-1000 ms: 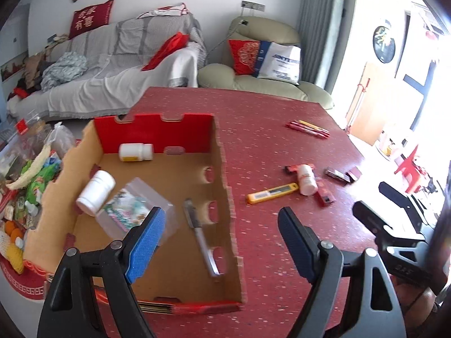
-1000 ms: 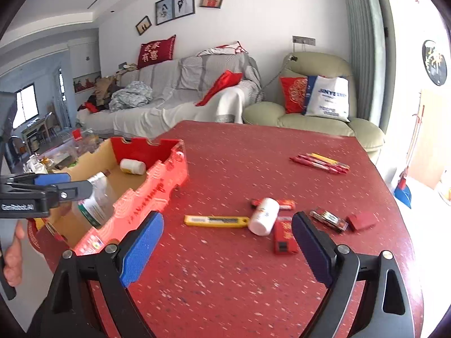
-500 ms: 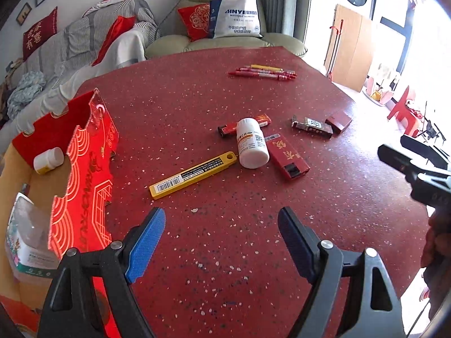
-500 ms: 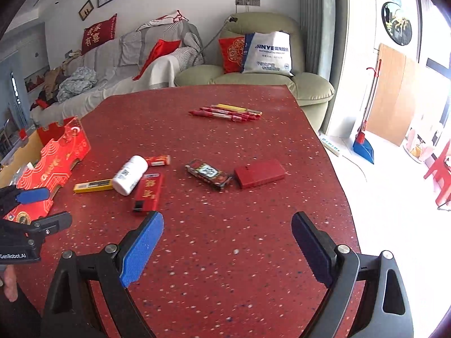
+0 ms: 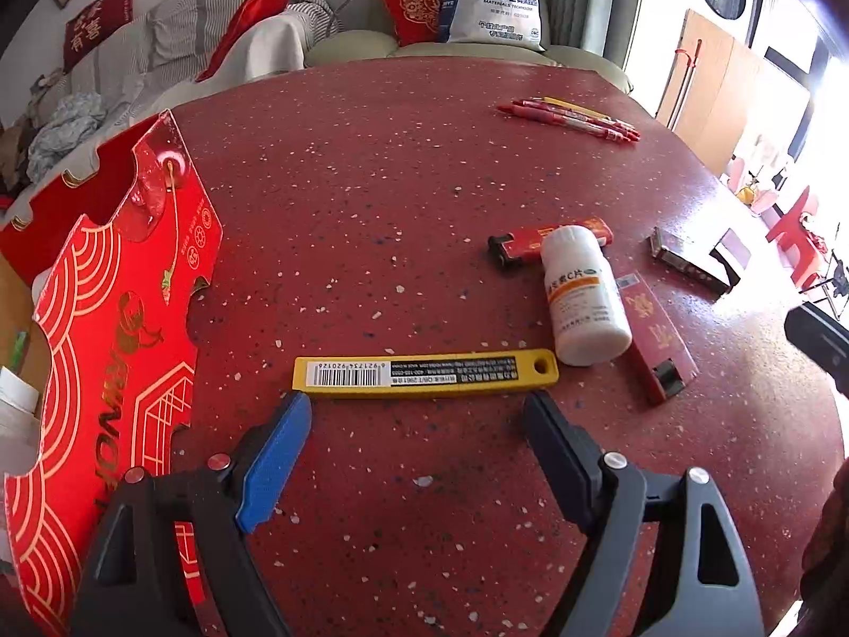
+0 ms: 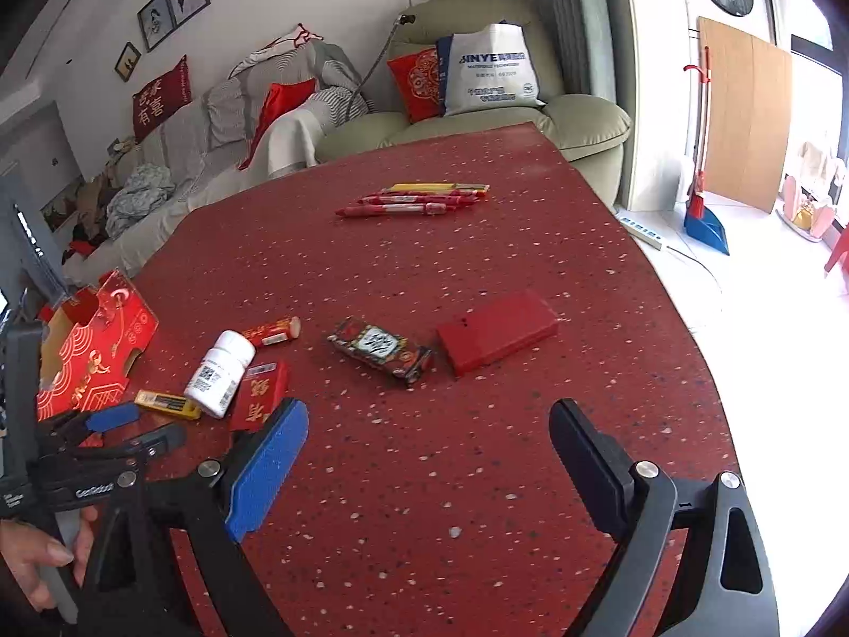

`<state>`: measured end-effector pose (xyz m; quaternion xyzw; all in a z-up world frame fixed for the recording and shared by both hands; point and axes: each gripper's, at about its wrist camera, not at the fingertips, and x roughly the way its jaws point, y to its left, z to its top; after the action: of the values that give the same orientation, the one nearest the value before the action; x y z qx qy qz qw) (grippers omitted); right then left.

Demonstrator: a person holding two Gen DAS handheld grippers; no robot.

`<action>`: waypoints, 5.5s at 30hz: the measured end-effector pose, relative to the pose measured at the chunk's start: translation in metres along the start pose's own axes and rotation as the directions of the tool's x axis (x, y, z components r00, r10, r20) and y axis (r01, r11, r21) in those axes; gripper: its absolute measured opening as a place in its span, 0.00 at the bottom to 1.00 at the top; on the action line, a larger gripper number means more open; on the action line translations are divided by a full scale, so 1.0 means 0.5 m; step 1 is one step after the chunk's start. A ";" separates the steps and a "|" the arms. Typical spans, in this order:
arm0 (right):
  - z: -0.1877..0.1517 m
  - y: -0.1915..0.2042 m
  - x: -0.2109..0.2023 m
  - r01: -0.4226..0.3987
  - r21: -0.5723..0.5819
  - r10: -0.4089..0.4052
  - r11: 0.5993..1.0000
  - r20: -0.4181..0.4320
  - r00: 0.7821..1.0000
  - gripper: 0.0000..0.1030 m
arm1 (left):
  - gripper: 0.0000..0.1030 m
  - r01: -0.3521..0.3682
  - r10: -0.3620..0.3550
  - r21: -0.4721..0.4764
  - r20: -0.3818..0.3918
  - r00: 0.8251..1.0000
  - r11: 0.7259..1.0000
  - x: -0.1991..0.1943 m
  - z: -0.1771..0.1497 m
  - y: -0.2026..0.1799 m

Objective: Organize rigid objects
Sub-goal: 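Move both open grippers back over the remaining table items, then grasp the yellow utility knife with the left gripper while the right gripper grasps the red box, then lift the yellow utility knife with the left gripper while the right gripper lifts the red box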

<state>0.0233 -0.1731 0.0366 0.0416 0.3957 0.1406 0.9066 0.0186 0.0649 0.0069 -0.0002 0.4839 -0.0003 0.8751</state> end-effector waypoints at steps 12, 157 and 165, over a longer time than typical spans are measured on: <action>-0.026 0.135 0.057 -0.021 -0.170 0.015 0.985 -0.033 0.999 0.91 | 0.83 0.005 -0.004 -0.014 0.097 0.995 1.000 -0.008 0.020 0.013; -0.054 0.188 0.082 0.067 -0.234 -0.094 0.970 -0.105 0.990 0.35 | 0.16 -0.001 -0.004 0.048 0.106 0.994 0.999 -0.034 -0.055 -0.018; -0.089 0.181 0.044 0.018 -0.214 -0.047 0.977 -0.133 0.990 0.35 | 0.15 0.025 -0.028 0.025 0.100 0.995 0.999 -0.062 -0.092 -0.007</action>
<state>-0.0151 -0.0816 0.0076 -0.0714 0.4403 0.1698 0.8787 -0.0370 0.0612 0.0088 0.0039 0.4393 -0.0178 0.8982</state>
